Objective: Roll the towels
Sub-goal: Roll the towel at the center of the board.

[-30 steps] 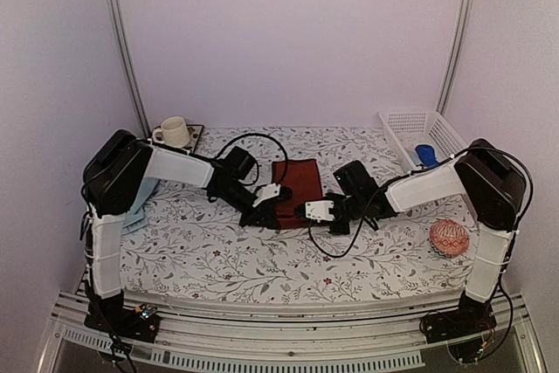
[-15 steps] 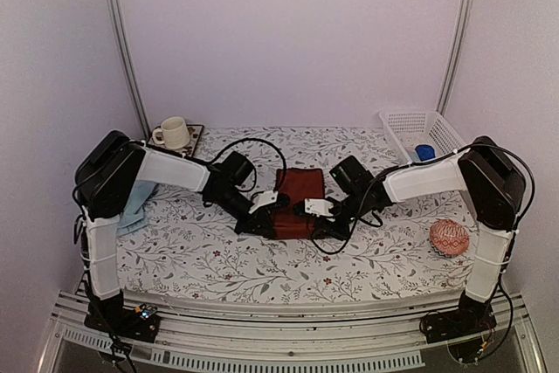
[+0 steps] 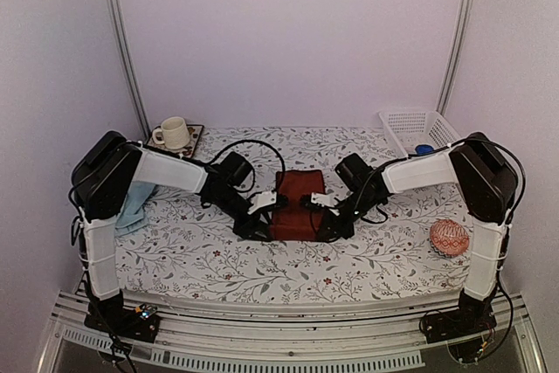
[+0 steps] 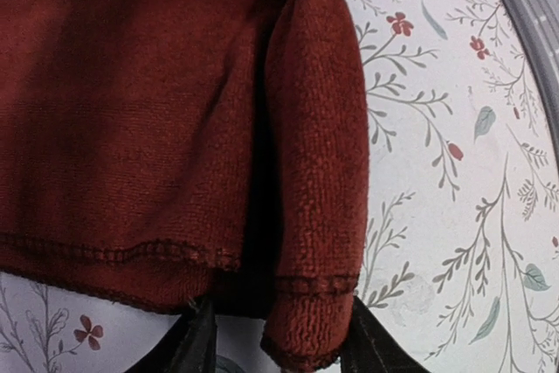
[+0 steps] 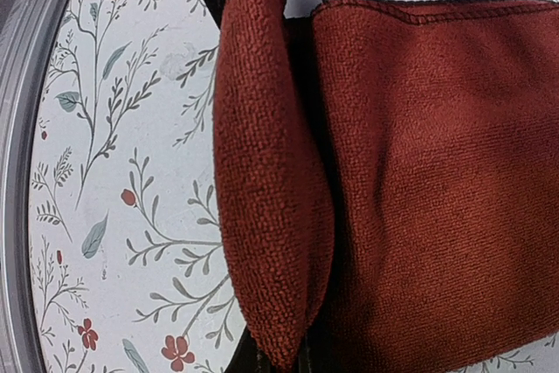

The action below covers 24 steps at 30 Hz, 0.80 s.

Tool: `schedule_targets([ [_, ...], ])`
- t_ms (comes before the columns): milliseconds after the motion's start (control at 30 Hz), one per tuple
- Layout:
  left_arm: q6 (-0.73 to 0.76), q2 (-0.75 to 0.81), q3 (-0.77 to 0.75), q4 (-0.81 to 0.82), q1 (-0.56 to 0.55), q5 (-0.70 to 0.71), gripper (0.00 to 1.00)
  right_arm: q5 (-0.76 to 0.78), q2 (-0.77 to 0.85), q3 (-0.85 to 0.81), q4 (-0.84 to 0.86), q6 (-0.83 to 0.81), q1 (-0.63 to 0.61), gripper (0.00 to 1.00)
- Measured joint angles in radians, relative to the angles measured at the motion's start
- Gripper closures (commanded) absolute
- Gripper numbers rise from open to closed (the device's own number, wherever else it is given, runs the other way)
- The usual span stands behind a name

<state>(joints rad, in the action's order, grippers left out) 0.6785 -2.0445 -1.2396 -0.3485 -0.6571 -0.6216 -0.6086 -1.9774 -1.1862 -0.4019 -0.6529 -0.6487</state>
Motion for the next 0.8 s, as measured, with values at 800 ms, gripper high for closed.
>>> schedule_targets([
  [800,0.112,0.328,0.486,0.583,-0.099,0.425,0.22,-0.105,-0.129,-0.156,-0.105,0.12,0.049,0.94],
])
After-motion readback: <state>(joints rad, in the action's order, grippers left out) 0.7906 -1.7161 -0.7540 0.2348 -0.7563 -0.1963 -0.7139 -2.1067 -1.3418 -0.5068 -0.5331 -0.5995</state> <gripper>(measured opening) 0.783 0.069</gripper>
